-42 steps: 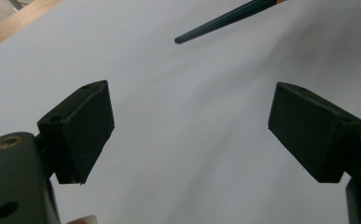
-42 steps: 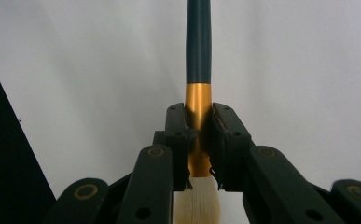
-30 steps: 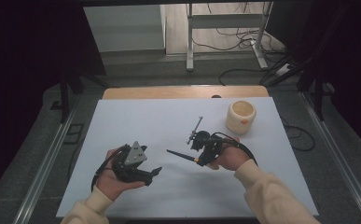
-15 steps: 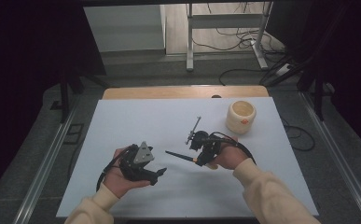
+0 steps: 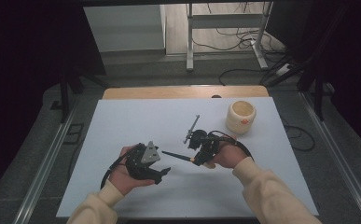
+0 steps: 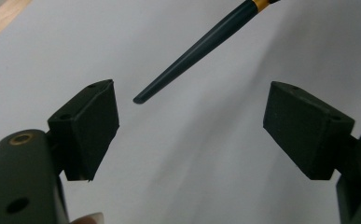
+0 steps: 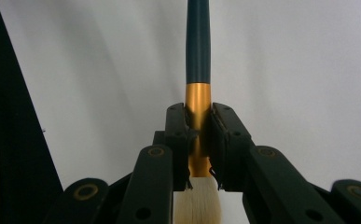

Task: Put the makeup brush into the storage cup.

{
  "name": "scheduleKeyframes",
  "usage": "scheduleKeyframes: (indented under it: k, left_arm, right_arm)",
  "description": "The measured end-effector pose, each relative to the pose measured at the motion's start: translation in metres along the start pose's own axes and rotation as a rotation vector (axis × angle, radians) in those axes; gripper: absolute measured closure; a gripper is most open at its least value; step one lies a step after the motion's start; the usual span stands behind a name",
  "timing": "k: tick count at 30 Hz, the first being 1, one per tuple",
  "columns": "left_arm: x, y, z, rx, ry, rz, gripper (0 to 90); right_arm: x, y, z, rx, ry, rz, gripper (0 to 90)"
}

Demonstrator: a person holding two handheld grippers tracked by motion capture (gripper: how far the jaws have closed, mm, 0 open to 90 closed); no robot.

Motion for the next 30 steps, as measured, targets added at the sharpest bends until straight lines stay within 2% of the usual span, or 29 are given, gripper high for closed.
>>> scheduleKeyframes:
  k: [8, 16, 20, 21, 22, 24, 25, 26, 30]
  left_arm:
    - [-0.002, -0.015, -0.003, 0.029, -0.044, 0.022, 19.5]
    - [-0.004, -0.021, -0.006, 0.029, -0.066, 0.022, 19.2]
    - [-0.006, -0.025, -0.007, 0.028, -0.097, 0.017, 19.3]
    - [-0.006, -0.025, -0.008, 0.028, -0.103, 0.014, 19.4]
    - [-0.006, -0.025, -0.008, 0.028, -0.103, 0.014, 19.6]
    - [-0.007, -0.029, -0.010, 0.027, -0.129, 0.014, 19.8]
    - [-0.007, -0.029, -0.010, 0.027, -0.129, 0.014, 20.5]
    - [-0.007, -0.032, -0.010, 0.029, -0.146, 0.017, 21.4]
    - [-0.008, -0.035, -0.012, 0.021, -0.147, 0.013, 27.9]
  right_arm:
    - [-0.003, 0.002, 0.003, -0.016, 0.015, -0.010, 77.8]
    - [-0.002, 0.003, 0.004, -0.026, 0.018, -0.017, 77.8]
    - [-0.003, 0.003, 0.006, -0.038, 0.026, -0.019, 77.8]
    - [-0.003, 0.002, 0.006, -0.053, 0.028, -0.019, 77.8]
    - [-0.003, 0.002, 0.006, -0.053, 0.028, -0.019, 77.8]
    - [-0.003, 0.001, 0.008, -0.043, 0.034, -0.012, 77.8]
    - [-0.003, 0.001, 0.008, -0.043, 0.034, -0.012, 77.8]
    - [-0.004, 0.001, 0.009, -0.053, 0.035, -0.013, 77.8]
    - [-0.005, 0.002, 0.011, -0.066, 0.033, -0.019, 77.8]
Point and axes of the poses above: each handheld gripper's, and its own axes: y roughly backward along the jaws, x roughly out of its underside, z roughly to its left, the point moved 1 cm from there along -y, roughly forward along the jaws, and after that the axes turned 15 degrees about -z, right-handed, at the moved point
